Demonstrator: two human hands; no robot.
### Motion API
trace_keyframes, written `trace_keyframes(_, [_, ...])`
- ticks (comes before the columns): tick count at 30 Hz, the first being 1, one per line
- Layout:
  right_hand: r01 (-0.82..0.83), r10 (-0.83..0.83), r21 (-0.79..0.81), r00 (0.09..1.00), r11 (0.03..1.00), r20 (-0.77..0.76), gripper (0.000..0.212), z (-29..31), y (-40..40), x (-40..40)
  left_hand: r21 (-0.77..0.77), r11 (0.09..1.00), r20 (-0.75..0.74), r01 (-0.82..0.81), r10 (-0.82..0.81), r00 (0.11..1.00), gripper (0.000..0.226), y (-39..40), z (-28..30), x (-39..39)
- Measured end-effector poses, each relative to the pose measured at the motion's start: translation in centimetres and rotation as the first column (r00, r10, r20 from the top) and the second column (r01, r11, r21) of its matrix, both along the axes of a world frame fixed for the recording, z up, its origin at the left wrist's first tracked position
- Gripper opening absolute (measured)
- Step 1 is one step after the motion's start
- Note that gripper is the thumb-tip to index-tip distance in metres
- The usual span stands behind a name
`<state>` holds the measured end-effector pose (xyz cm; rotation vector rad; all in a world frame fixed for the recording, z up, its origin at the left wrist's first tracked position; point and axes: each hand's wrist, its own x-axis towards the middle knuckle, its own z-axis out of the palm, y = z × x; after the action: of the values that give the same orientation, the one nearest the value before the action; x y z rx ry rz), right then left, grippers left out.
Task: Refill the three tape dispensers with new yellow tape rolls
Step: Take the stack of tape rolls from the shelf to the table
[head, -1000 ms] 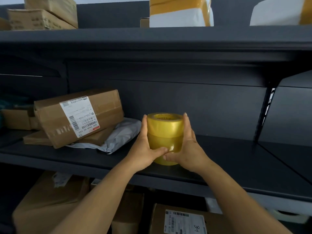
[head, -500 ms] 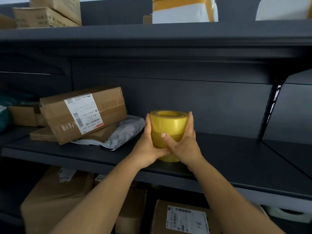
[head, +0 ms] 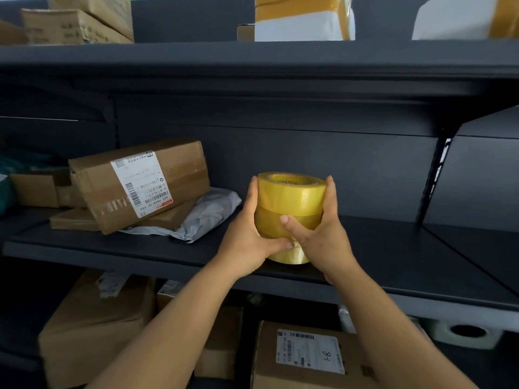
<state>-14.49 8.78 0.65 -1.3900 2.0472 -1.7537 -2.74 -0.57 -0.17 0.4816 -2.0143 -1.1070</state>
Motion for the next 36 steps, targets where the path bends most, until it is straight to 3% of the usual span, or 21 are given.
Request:
trace_keyframes(12, [0.158, -0.156, -0.073, 0.987, 0.985, 0.029, 0.111, 0.2, 9.6, 2.9, -0.078, 0.989, -0.012, 0.124, -0.125, 0.992, 0.126, 7.6, 0.0, 1.1])
trace_keyframes(22, [0.356, -0.351, -0.096, 0.934, 0.930, 0.067, 0.114, -2.2, 20.7, 4.1, -0.017, 0.927, -0.025, 0.375, -0.375, 0.927, 0.128, 16.7, -2.5, -0.7])
trace_keyframes(27, [0.500, -0.494, -0.056, 0.865, 0.864, 0.092, 0.113, -4.0, 28.4, 5.1, -0.007, 0.881, 0.022, 0.472, -0.472, 0.881, 0.127, 23.9, -4.1, -1.7])
trace_keyframes(36, [0.675, -0.662, -0.031, 0.730, 0.737, 0.169, 0.109, -7.0, 45.0, 11.3, 0.093, 0.708, 0.039, 0.700, -0.705, 0.708, 0.125, 39.6, -7.2, 0.8])
